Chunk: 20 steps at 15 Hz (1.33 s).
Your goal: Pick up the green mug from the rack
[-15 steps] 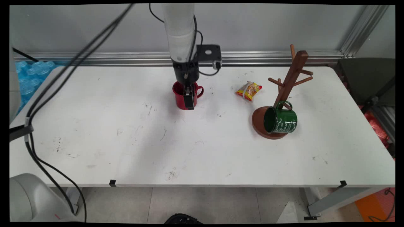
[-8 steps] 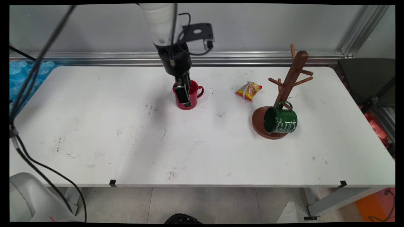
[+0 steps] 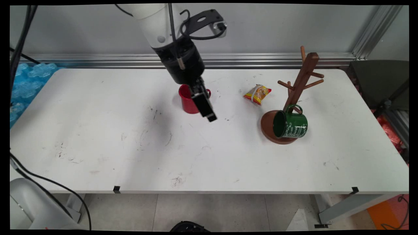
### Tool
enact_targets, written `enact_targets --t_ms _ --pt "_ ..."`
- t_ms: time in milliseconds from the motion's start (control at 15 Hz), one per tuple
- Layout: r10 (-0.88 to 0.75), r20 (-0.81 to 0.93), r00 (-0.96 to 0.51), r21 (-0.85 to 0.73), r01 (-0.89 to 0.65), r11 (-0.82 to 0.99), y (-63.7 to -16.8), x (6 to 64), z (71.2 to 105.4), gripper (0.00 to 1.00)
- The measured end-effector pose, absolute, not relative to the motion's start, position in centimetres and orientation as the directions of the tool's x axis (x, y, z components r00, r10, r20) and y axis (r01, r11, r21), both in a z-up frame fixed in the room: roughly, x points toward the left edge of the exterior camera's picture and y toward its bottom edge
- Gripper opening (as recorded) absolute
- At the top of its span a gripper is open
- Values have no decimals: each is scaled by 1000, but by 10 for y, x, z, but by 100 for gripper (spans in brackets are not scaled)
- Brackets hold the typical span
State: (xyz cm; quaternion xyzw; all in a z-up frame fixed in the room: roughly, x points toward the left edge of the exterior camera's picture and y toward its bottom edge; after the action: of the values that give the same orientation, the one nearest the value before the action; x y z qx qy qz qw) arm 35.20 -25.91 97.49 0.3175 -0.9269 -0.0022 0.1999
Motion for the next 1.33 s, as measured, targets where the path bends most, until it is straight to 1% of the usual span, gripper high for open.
enact_targets --t_ms 267,467,800,1333 --pt "-637 434 -636 175 -635 753 -251 338 957 100" --pt "-654 483 -582 204 -652 731 -254 325 937 100" --pt "-661 546 -515 244 -657 713 -269 309 898 100" --pt "-678 598 -427 327 -642 693 -295 296 849 100"
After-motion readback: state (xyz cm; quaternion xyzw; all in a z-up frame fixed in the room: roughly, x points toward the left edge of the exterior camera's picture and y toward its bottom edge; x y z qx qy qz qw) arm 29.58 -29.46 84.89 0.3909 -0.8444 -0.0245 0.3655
